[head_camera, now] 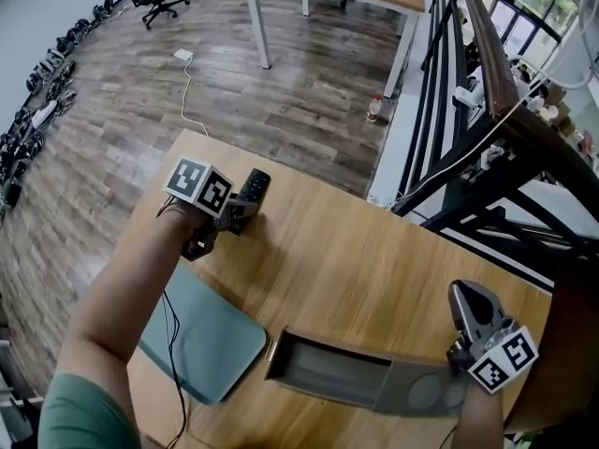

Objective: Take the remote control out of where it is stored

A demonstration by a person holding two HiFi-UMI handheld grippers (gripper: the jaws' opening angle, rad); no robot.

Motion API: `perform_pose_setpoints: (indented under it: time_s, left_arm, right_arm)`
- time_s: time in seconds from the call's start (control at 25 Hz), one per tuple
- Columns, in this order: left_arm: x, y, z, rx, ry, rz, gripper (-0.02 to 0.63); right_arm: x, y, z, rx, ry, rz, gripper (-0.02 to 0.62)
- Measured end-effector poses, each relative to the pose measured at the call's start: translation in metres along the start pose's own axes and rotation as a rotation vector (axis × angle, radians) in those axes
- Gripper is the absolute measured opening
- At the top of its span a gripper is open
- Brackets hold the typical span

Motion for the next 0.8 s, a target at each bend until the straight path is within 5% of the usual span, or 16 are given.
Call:
perform_pose_setpoints:
  time_s: [0.36,0.68,0.8]
  left_arm:
    - [-0.016,0.012,-0.007,-0.073,-0.092,0.083,0.284]
    - [-0.037,0.072,-0.009,-0.389,-0.132,0.025,0.282]
    - [-0.062,0.112,-0.023,-0.594,-0.109,-0.054,0.187]
  right_arm:
    - [0.017,0.011,0.009,-0.026,-0.011,-0.005,0.003]
    - [0.038,0.03,0.022,-0.058,-0.057,-0.052,0.003]
    - [0.045,0.033,0.03,-0.069,-0.076,-0.046,0.003]
Point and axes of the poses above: the fingertips, and each gripper's own axes: y backward along the fingers, x to its left, z out of its top, the point moved 10 cm from there along y, backward along the fingers, and after that the axes turned 10 degrees about -x, right-handed, at the moved point
